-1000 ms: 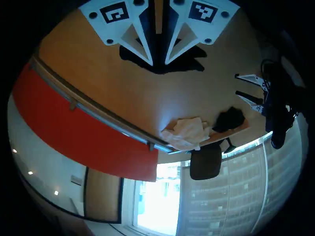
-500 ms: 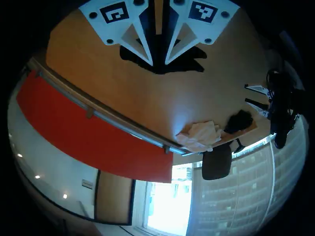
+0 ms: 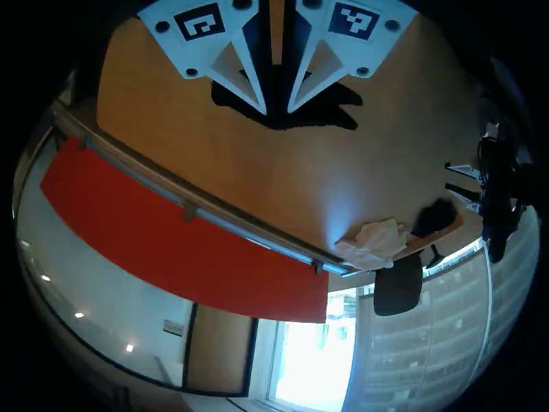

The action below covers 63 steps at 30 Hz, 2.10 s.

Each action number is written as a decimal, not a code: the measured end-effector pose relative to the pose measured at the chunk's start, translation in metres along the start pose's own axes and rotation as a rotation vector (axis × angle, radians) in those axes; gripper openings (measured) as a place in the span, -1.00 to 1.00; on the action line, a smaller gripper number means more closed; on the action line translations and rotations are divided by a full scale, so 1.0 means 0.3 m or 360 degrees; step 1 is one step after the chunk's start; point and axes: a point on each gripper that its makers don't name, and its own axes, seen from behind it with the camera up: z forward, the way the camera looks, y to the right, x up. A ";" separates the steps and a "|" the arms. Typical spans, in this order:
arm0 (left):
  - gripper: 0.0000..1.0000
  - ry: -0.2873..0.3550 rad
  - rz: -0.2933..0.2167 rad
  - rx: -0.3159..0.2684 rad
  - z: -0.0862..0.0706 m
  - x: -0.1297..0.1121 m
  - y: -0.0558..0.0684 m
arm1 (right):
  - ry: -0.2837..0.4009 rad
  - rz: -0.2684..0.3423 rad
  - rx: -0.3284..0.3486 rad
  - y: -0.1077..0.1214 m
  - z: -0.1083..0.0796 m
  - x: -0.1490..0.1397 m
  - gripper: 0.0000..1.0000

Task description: Fold towel

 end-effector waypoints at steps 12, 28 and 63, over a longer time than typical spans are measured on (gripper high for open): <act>0.90 -0.0008 0.0003 0.0017 0.002 0.006 0.003 | -0.0040 0.0036 -0.0084 0.152 -0.080 -0.078 -0.89; 0.90 -0.0025 0.0013 0.0029 0.002 0.006 0.020 | -0.0094 0.0098 -0.0196 0.332 -0.170 -0.175 -0.89; 0.90 -0.0036 0.0069 0.0038 0.007 0.041 0.039 | -0.0215 0.0201 -0.0426 0.680 -0.354 -0.338 -0.89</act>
